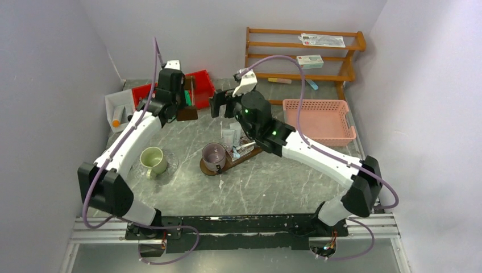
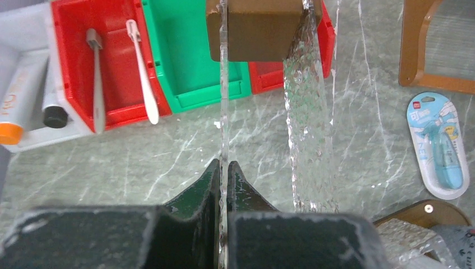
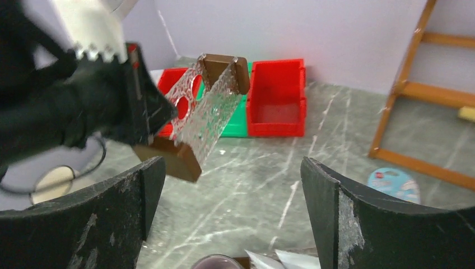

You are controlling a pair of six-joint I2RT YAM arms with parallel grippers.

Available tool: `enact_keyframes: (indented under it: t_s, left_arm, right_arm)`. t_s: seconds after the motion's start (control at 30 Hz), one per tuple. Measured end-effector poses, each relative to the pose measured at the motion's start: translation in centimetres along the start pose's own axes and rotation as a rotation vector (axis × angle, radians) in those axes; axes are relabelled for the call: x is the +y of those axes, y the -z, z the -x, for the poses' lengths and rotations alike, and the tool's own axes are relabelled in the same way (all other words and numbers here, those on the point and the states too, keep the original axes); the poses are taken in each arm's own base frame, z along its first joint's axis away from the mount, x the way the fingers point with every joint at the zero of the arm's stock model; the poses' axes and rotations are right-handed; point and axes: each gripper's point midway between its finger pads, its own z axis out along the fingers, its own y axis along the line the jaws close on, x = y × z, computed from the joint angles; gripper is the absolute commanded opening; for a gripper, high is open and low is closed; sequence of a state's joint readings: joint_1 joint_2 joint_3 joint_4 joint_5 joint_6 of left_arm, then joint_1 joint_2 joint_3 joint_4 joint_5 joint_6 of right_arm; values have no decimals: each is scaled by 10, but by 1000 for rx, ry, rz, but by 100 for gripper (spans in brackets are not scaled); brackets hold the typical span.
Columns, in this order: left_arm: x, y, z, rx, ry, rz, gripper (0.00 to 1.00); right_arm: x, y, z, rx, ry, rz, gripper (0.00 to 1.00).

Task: Prepare toiletry sets of a toothbrush and toothpaste on the tray
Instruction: Pick up the toothpaste holder from the storage box.

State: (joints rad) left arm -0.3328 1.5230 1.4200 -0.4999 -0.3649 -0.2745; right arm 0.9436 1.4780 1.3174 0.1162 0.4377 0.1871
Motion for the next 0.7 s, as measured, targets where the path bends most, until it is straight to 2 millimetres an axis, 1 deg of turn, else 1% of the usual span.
enact_keyframes:
  t_s: [0.1,0.17,0.3,0.53,0.7]
  left_arm:
    - [1,16,-3,-40,-43,4,5]
    - [0,25,-2,-74,-72,8,5]
    - [-7,33,-3,-121,-133,20,5]
    - [-23,43,-7,-167,-233,40,5]
    - [-29,49,-4,-192,-265,57,5]
  right_arm:
    - [-1,-19,-5,39,-112,5,88]
    - [-6,-31,-10,66,-189,4,87]
    - [-10,-49,-25,129,-299,10,86]
    - [15,-68,-48,224,-388,62,84]
    - [21,-79,-63,274,-415,64,80]
